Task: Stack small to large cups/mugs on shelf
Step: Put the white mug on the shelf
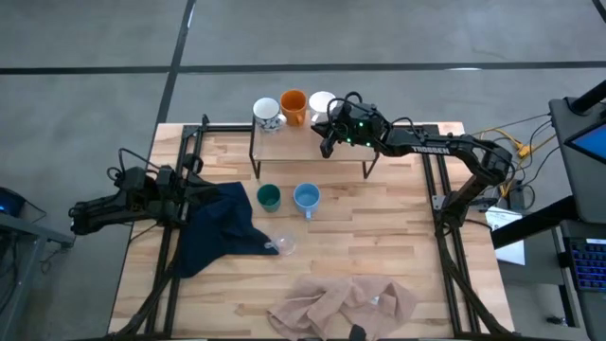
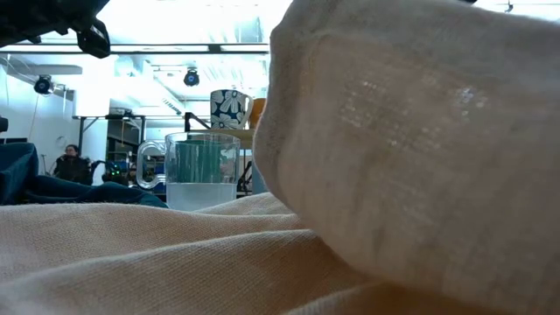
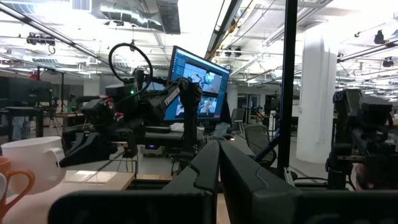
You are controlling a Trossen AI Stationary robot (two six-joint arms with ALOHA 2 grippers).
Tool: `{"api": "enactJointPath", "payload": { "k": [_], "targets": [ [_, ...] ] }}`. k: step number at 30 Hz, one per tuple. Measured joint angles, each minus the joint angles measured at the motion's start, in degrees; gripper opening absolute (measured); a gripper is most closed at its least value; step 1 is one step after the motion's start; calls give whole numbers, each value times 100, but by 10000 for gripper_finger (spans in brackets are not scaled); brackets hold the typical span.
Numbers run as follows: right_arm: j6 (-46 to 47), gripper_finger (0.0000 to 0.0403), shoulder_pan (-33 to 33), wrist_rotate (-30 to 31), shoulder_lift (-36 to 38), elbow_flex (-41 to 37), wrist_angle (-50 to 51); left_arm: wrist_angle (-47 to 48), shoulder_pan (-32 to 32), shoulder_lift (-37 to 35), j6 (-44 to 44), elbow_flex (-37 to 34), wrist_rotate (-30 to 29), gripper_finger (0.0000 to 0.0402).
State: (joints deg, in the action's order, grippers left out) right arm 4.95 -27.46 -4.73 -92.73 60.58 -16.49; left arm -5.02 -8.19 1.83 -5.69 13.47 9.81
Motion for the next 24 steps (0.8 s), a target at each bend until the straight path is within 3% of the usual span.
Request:
{"api": "enactJointPath", "payload": {
  "k": [24],
  "targets": [
    [-96,11,8,-332,-73,-372,-428,-1,0,1,0,0,0,0]
  ]
}}
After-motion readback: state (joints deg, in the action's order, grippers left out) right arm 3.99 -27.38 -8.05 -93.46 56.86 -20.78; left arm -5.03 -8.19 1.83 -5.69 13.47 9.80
